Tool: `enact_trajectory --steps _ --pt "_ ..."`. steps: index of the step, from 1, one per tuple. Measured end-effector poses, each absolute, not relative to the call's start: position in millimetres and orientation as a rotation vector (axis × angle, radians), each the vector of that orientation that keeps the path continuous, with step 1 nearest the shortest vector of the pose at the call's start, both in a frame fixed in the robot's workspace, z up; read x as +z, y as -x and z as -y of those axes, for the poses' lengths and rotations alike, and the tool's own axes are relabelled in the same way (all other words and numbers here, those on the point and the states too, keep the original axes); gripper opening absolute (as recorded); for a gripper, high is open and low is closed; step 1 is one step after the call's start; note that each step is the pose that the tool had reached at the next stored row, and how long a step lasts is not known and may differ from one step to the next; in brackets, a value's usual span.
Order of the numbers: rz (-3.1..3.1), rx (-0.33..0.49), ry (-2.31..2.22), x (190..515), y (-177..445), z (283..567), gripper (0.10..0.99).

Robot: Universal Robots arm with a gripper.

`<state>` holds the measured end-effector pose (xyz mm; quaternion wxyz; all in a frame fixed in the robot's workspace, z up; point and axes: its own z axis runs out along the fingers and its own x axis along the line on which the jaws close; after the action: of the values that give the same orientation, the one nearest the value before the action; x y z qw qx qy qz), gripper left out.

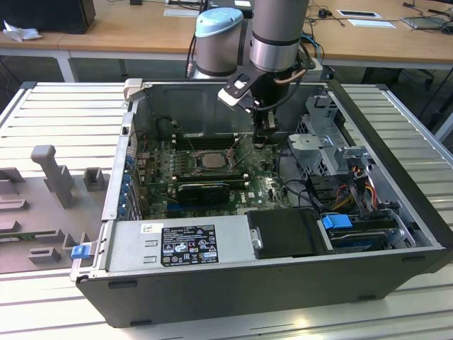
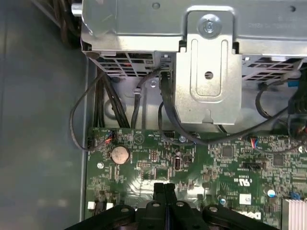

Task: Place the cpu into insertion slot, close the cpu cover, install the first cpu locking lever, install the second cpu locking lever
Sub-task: 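Close the cpu cover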

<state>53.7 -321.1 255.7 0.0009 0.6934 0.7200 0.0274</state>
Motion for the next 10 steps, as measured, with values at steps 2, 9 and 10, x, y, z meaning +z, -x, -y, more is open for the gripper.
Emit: enact_trajectory --steps 2,9,10 --pt "-2.271 0.097 -2.183 255.0 -53.9 321.1 0.106" --pt "-2.280 0.095 -2.196 252.4 -54.1 326.4 0.106" --pt "-2.280 0.096 -2.196 252.4 -53.7 326.8 0.106"
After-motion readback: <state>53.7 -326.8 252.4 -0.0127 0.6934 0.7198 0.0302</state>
